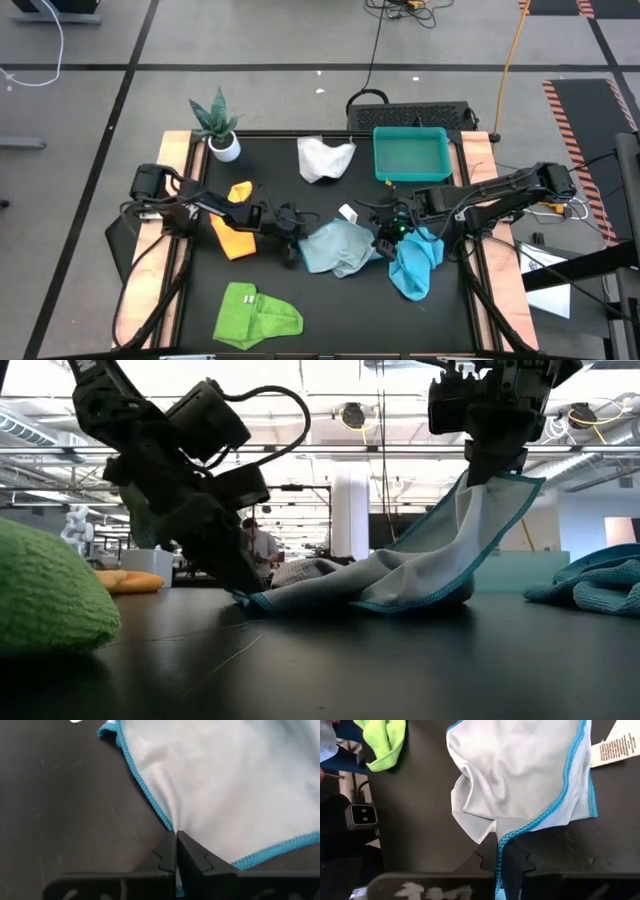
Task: Fold microfiber towels
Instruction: Fold the blue microfiber towel
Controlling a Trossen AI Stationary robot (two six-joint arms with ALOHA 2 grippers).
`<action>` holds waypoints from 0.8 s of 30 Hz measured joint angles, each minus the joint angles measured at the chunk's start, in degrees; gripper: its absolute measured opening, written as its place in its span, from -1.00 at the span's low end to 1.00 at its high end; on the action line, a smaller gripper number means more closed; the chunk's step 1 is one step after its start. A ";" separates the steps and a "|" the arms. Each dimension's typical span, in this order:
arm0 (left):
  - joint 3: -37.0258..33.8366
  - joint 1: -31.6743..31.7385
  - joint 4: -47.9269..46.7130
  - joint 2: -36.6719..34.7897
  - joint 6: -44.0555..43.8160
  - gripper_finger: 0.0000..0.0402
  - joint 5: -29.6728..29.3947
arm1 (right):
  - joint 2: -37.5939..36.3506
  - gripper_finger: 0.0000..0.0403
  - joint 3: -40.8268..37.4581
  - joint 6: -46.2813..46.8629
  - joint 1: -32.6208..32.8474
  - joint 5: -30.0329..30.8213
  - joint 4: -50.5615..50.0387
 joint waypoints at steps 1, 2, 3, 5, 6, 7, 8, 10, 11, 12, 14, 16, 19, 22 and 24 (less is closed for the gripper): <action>-0.27 0.24 -0.76 -1.54 0.16 -0.98 -0.25 | -0.28 -1.00 0.00 -0.40 0.00 0.33 0.16; -0.43 0.63 -2.70 -3.75 0.34 -0.98 -0.43 | -0.77 -1.00 0.00 -0.76 0.00 1.03 0.45; -0.57 1.14 -4.04 -6.29 0.73 -0.98 -0.99 | -1.30 -1.00 0.02 -1.31 0.00 1.27 0.50; -0.14 2.35 -5.55 -11.98 1.73 -0.99 -2.74 | -2.62 -1.00 0.02 -2.41 -0.23 1.48 0.82; -0.05 3.07 -6.98 -15.16 2.30 -0.99 -3.31 | -3.36 -1.00 0.04 -3.11 -0.39 1.97 0.85; -0.08 3.67 -9.26 -18.30 2.82 -0.99 -3.84 | -4.08 -1.00 0.04 -3.76 -0.40 2.72 0.79; -0.18 4.21 -11.21 -21.13 3.21 -0.99 -4.28 | -4.84 -1.00 0.04 -5.05 -0.58 2.91 0.83; 0.28 5.51 -14.23 -27.09 4.19 -0.99 -5.46 | -6.10 -1.00 0.06 -8.94 -1.12 3.00 1.00; 1.03 6.27 -15.93 -30.04 4.94 -0.99 -5.89 | -6.67 -1.00 0.11 -11.29 -1.43 3.04 1.52; 2.03 7.00 -17.61 -32.83 5.79 -0.99 -6.09 | -7.21 -1.00 0.47 -14.12 -1.78 3.48 1.81; 4.69 8.24 -21.27 -36.80 7.88 -0.99 -6.36 | -7.91 -1.00 2.15 -21.04 -2.54 5.81 1.91; 7.92 9.63 -26.03 -39.49 10.74 -0.99 -6.62 | -8.06 -1.00 4.58 -28.84 -3.84 8.60 1.60; 14.93 12.54 -32.81 -40.44 16.96 -1.00 -9.03 | -6.99 -1.00 8.81 -40.24 -7.30 13.21 -1.23; 22.24 16.75 -40.32 -38.85 23.72 -1.00 -9.84 | -4.53 -1.00 13.49 -49.62 -12.30 16.42 -5.64; 27.00 19.55 -43.65 -36.96 27.36 -1.00 -9.86 | -2.29 -1.00 17.31 -53.47 -15.36 16.55 -8.62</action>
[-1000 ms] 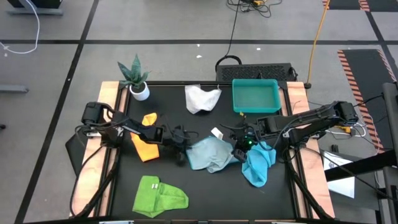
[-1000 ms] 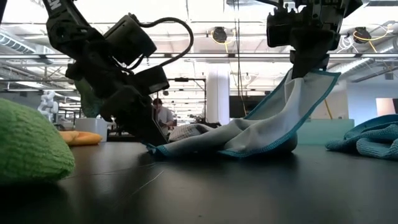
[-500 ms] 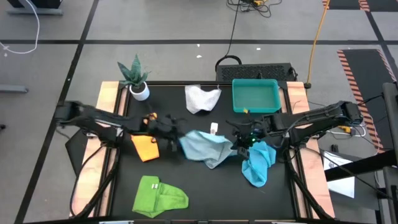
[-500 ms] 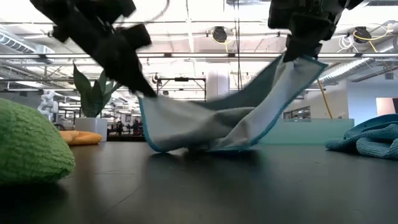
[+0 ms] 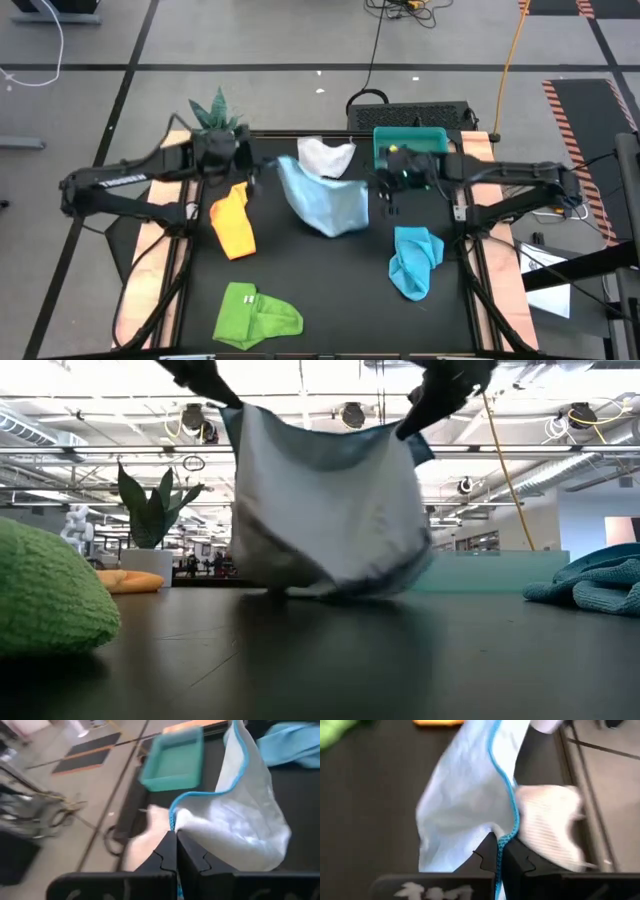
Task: Fold microfiber towels
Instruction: Fold the blue microfiber towel
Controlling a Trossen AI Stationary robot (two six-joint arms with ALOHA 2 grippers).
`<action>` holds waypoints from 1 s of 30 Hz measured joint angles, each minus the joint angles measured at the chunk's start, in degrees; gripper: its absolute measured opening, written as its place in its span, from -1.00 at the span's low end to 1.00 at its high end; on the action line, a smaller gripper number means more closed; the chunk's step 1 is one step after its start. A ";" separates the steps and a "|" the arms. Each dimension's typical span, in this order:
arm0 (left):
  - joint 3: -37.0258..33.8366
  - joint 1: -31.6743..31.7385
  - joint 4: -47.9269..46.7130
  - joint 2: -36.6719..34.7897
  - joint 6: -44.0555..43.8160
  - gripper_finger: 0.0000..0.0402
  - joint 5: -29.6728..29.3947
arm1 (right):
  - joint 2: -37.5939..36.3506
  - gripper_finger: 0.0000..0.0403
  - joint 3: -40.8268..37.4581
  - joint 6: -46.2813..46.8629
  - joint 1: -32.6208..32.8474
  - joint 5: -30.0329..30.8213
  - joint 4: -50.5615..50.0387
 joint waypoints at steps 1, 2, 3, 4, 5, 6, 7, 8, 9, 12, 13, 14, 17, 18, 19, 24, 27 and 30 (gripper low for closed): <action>2.28 1.17 -1.89 0.91 1.50 -1.00 -0.01 | 0.98 -1.00 1.90 -1.38 -1.29 0.05 -1.46; 4.63 2.13 -3.44 1.88 2.69 -1.00 -0.14 | 2.09 -1.00 4.02 -2.92 -2.22 0.46 -4.10; 6.72 2.89 -5.11 2.71 3.80 -1.00 -0.28 | 3.24 -1.00 6.11 -4.04 -2.75 1.44 -6.49; 8.61 3.43 -7.08 3.57 4.90 -1.00 -0.36 | 4.31 -1.00 8.43 -5.15 -2.90 2.87 -8.50; 10.29 3.64 -8.95 4.45 5.88 -1.00 -0.56 | 5.34 -1.00 10.87 -6.42 -2.84 4.51 -10.43; 11.83 3.63 -10.46 5.19 6.80 -1.00 -1.23 | 6.16 -1.00 13.22 -7.34 -2.52 6.03 -12.27; 13.34 3.53 -11.60 5.92 7.67 -1.00 -2.20 | 6.79 -1.00 15.70 -8.03 -2.02 7.31 -13.82; 14.70 3.38 -12.57 6.36 8.37 -1.00 -3.00 | 7.37 -1.00 18.11 -8.65 -1.47 8.70 -14.74; 15.97 3.10 -13.41 6.59 8.77 -1.00 -3.82 | 7.73 -1.00 20.18 -9.13 -0.82 10.23 -15.34; 18.71 1.52 -14.65 6.46 8.58 -1.00 -5.68 | 8.53 -1.00 23.79 -8.77 2.33 15.23 -19.97; 19.13 0.51 -15.90 6.28 7.63 -1.00 -6.11 | 8.77 -1.00 23.98 -7.03 3.56 15.75 -21.25; 19.17 -0.71 -17.56 6.04 5.94 -1.00 -6.02 | 9.17 -1.00 23.96 -4.18 5.11 15.13 -23.55; 17.55 -5.72 -25.94 5.80 -3.70 -1.00 -1.87 | 10.69 -1.00 20.36 7.02 10.22 8.81 -28.94; 15.73 -7.89 -27.90 5.80 -7.74 -1.00 0.52 | 11.33 -1.00 17.94 10.65 12.44 6.48 -28.41; 13.08 -10.39 -28.69 5.80 -11.64 -1.00 2.91 | 12.07 -1.00 15.07 13.91 14.64 3.64 -26.51; -2.91 -24.39 -21.45 6.15 -25.95 -1.00 11.65 | 14.46 -1.00 -0.26 27.98 24.30 -12.20 -2.61; -8.07 -28.80 -14.16 6.21 -31.01 -1.00 14.69 | 14.81 -1.00 -6.57 36.89 25.57 -18.79 8.04; -7.09 -29.83 -12.92 5.69 -31.52 -1.00 14.40 | 13.01 -1.00 -7.97 40.92 25.32 -20.99 9.69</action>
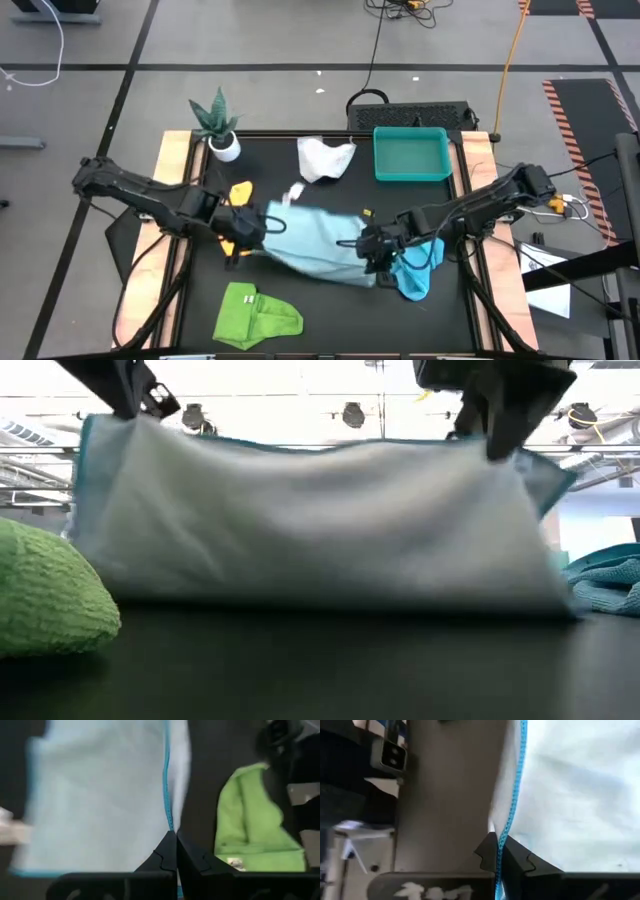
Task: Fold microfiber towels
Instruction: Fold the blue microfiber towel
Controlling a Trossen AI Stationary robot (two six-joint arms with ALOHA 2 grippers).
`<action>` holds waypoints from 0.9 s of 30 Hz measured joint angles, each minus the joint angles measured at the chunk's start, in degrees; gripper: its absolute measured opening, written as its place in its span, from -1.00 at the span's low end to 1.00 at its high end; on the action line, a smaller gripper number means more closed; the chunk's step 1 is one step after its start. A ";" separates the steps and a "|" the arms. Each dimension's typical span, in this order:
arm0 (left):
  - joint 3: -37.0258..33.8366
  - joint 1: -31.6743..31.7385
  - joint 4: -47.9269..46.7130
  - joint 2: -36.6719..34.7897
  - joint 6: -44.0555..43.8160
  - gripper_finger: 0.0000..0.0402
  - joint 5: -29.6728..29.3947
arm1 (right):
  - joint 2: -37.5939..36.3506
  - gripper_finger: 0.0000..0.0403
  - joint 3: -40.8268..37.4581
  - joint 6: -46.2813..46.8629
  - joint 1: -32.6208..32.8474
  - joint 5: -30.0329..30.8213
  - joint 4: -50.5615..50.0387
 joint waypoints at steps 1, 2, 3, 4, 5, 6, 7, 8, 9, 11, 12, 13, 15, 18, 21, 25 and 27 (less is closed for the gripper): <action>1.00 0.33 -0.15 -0.46 0.62 -1.00 -1.16 | -1.19 -1.00 0.47 -0.01 -0.26 -0.45 -0.58; 2.35 0.94 -0.28 -1.09 1.72 -1.00 -2.45 | -2.43 -1.00 1.20 -0.28 -0.55 -0.48 -1.20; 3.94 1.55 -0.35 -1.80 2.98 -1.00 -3.81 | -3.80 -1.00 2.14 -0.86 -1.03 -0.39 -1.87; 5.79 2.31 -0.87 -2.45 4.32 -1.00 -5.26 | -5.24 -1.00 3.26 -1.46 -1.60 0.25 -2.78; 7.87 3.27 -1.65 -3.07 5.79 -1.00 -6.74 | -6.81 -1.00 4.38 -2.29 -2.26 1.54 -4.09; 10.02 4.27 -2.66 -3.62 7.34 -1.00 -8.23 | -8.33 -1.00 5.61 -3.28 -2.87 2.82 -5.69; 12.23 5.29 -3.54 -4.14 9.23 -1.00 -9.62 | -9.65 -1.00 7.11 -4.67 -3.73 4.16 -7.54; 14.38 6.58 -4.38 -4.45 11.30 -1.00 -11.08 | -10.81 -1.00 8.74 -6.34 -4.65 5.67 -9.66; 16.40 7.91 -5.00 -4.59 13.50 -1.00 -12.65 | -11.70 -1.00 10.39 -8.34 -5.66 7.13 -12.28; 19.82 11.01 -5.77 -4.60 18.02 -1.00 -14.63 | -12.36 -1.00 14.35 -13.39 -8.36 10.88 -18.32; 21.20 12.79 -5.85 -4.55 20.20 -1.00 -15.14 | -12.37 -1.00 16.45 -16.10 -9.82 13.52 -20.81; 22.33 14.66 -5.76 -4.41 22.49 -1.00 -15.34 | -12.24 -1.00 18.42 -19.09 -11.46 16.33 -23.14; 24.13 18.82 -4.88 -3.69 26.81 -1.00 -15.44 | -11.33 -1.00 22.34 -24.94 -15.09 21.43 -27.41; 26.39 25.20 -4.93 -2.18 32.49 -1.00 -15.46 | -9.11 -1.00 27.78 -31.62 -20.79 26.73 -31.29; 29.61 29.59 -4.81 -1.00 35.78 -1.00 -15.45 | -7.29 -1.00 33.48 -37.03 -24.19 31.35 -32.28; 33.75 29.99 -5.52 -0.86 35.99 -1.00 -13.05 | -5.64 -1.00 39.81 -38.15 -23.30 32.49 -35.63; 34.31 28.29 -9.11 -0.83 33.02 -1.00 -11.38 | -5.01 -1.00 40.03 -35.28 -20.79 31.39 -39.10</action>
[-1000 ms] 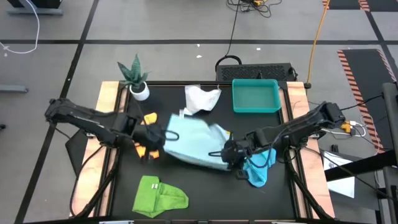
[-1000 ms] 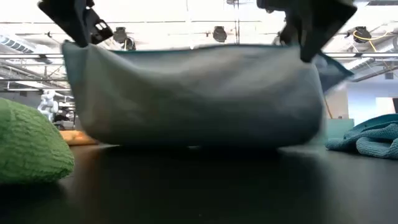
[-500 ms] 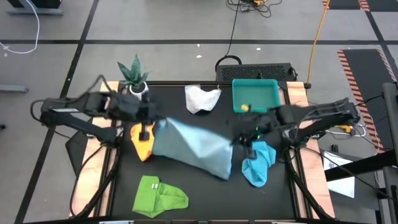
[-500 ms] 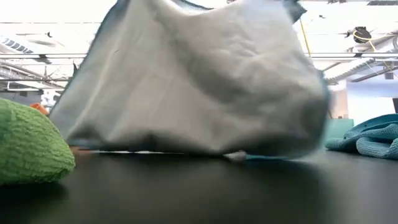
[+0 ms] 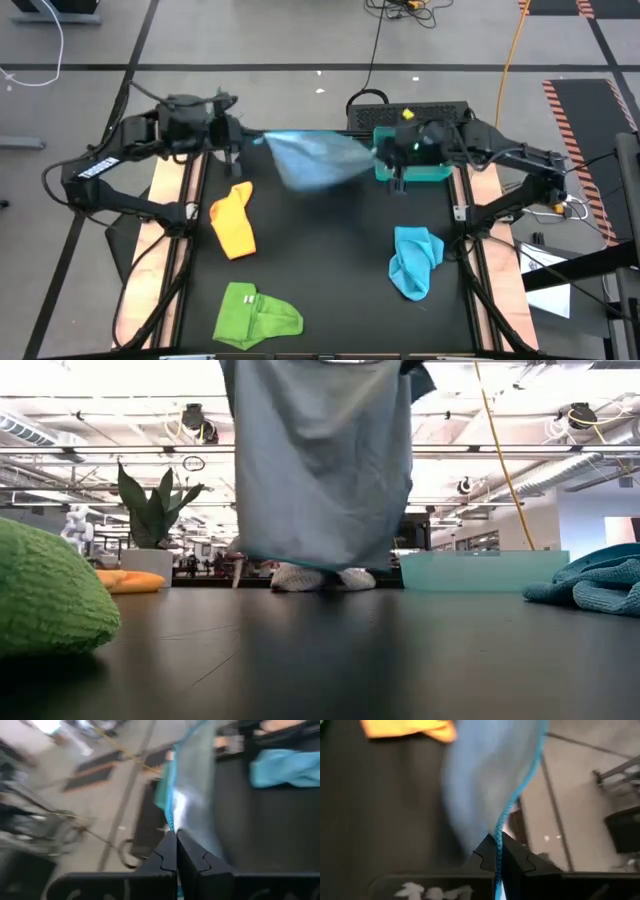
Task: Fold microfiber towels
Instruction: Fold the blue microfiber towel
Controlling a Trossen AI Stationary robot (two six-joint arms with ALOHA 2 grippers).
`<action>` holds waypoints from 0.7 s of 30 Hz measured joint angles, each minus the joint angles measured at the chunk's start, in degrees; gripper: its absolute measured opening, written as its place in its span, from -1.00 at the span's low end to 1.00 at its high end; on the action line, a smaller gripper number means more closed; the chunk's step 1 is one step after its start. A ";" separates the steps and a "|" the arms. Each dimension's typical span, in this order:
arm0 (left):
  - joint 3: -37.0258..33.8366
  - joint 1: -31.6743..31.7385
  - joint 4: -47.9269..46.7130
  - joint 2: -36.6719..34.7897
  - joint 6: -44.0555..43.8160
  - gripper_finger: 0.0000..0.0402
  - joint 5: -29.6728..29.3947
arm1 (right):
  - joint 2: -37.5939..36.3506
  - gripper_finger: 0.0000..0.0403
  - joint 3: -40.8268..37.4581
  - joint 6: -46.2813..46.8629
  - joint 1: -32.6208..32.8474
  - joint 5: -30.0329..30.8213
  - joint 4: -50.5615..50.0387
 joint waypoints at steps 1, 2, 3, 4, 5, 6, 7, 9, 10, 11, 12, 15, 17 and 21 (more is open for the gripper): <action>-0.17 -1.10 -2.58 0.00 -2.00 -1.00 0.88 | 0.25 -1.00 -0.87 2.44 1.43 -1.42 -1.55; -0.96 -2.32 -5.04 0.00 -4.48 -1.00 1.66 | 0.45 -1.00 -2.46 5.30 3.11 -2.52 -2.32; -2.36 -3.93 -7.03 -0.02 -7.24 -1.00 2.33 | 0.58 -1.00 -4.86 8.13 4.91 -3.58 -2.36; -4.46 -5.77 -8.53 -0.06 -10.04 -1.00 3.12 | 0.67 -1.00 -7.98 10.89 6.97 -4.74 -1.39; -7.18 -7.85 -9.27 -0.07 -12.76 -1.00 3.97 | 0.78 -1.00 -11.70 13.35 9.07 -5.74 0.60; -10.41 -10.17 -9.09 -0.05 -15.50 -1.00 4.53 | 0.92 -1.00 -16.05 15.86 11.21 -6.99 3.69; -14.05 -12.65 -8.51 -0.05 -18.05 -1.00 4.83 | 1.04 -1.00 -20.70 18.51 13.14 -8.53 8.26; -21.69 -17.39 -5.69 -0.12 -23.75 -1.00 5.16 | 1.11 -1.00 -30.56 24.83 16.74 -11.68 19.57; -25.52 -19.81 -3.32 -0.20 -27.05 -1.00 5.95 | 1.06 -1.00 -35.44 28.58 18.20 -13.23 26.01; -29.54 -22.22 -0.30 -0.22 -30.36 -1.00 7.17 | 1.02 -1.00 -40.03 32.72 19.58 -14.45 32.46; -33.29 -24.62 2.93 -0.21 -33.89 -1.00 8.46 | 1.05 -1.00 -44.28 36.65 20.93 -15.46 38.62; -42.72 -31.18 14.01 -0.15 -42.79 -1.00 11.24 | 1.50 -1.00 -54.75 47.26 24.64 -15.89 55.69; -46.99 -33.89 19.96 -0.17 -46.99 -1.00 11.50 | 1.43 -1.00 -59.38 52.45 26.30 -17.03 64.11; -50.70 -34.75 24.58 -0.22 -50.84 -1.00 10.76 | 1.39 -0.98 -65.27 59.93 27.09 -21.40 76.04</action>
